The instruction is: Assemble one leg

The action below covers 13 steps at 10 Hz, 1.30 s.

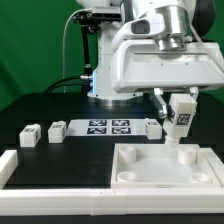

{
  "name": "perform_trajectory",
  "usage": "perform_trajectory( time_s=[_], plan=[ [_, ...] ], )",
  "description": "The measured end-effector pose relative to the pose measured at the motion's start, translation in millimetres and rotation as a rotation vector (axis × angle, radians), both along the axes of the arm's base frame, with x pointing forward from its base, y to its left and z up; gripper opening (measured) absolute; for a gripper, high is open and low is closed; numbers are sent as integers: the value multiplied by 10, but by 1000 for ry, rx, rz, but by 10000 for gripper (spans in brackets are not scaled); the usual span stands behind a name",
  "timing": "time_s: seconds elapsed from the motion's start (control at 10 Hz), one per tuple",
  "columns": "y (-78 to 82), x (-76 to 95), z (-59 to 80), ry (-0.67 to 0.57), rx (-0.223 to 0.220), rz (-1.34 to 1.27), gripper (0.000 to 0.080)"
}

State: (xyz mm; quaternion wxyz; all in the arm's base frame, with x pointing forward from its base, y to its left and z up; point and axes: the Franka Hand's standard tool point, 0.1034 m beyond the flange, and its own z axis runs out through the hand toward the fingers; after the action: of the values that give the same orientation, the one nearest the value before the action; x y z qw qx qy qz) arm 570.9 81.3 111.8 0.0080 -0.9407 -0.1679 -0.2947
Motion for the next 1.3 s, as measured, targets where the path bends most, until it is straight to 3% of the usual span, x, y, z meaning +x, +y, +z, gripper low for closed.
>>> perform_trajectory(
  time_s=[0.3, 0.4, 0.6, 0.8, 1.0, 1.3],
  plan=[
    [34, -34, -42, 38, 1, 1, 287],
    [155, -34, -47, 62, 13, 5, 287],
    [293, 162, -90, 59, 23, 27, 287],
    [361, 371, -255, 47, 36, 27, 287],
    [409, 474, -319, 41, 44, 27, 287],
    [402, 464, -439, 28, 49, 21, 287]
  ],
)
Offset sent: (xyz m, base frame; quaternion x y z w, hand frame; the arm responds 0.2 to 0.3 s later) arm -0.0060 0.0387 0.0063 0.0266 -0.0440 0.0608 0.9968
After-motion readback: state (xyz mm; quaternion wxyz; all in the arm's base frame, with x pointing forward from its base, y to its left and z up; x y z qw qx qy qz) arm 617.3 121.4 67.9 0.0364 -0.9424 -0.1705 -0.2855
